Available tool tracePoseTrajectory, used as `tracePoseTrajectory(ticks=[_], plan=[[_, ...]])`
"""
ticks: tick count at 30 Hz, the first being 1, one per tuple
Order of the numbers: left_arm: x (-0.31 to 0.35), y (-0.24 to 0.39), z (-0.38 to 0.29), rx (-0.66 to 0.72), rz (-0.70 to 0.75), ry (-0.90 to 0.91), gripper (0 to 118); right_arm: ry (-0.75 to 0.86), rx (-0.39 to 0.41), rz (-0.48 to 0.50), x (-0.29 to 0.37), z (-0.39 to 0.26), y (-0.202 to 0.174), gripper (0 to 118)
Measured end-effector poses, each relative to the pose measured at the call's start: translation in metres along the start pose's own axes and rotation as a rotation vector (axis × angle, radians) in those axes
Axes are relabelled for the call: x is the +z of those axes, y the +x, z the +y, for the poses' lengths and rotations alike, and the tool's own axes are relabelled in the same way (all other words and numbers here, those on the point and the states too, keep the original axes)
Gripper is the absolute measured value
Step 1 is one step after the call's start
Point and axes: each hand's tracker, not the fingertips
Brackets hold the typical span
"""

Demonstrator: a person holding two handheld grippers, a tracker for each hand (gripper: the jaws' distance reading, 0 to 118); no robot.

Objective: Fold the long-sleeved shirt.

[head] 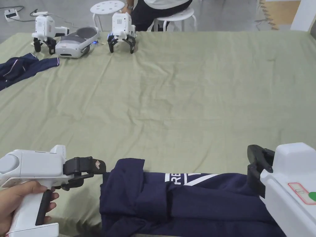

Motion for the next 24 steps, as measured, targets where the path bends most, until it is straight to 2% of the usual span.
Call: tracePoseTrajectory(ticks=[2,6,12,21,23,24], plan=[[-0.014,-0.006,-0.010,0.028,-0.044,-0.033,107,-0.022,0.017,0.005,-0.006,-0.004,-0.005,0],[-0.037,-0.025,-0.009,-0.012,-0.067,-0.084,106,-0.053,0.036,0.010,-0.012,-0.010,-0.014,0],[-0.042,-0.008,-0.021,-0.010,-0.190,-0.093,106,-0.062,0.034,0.016,-0.016,-0.009,-0.021,0],[-0.060,-0.026,-0.006,-0.015,-0.309,-0.146,105,-0.048,0.057,0.020,-0.017,-0.003,-0.026,0],[-0.063,-0.026,-0.004,-0.008,-0.330,-0.144,100,-0.046,0.057,0.020,-0.016,-0.002,-0.026,0],[-0.065,-0.027,-0.003,-0.013,-0.314,-0.146,90,-0.045,0.057,0.020,-0.016,-0.002,-0.027,0]])
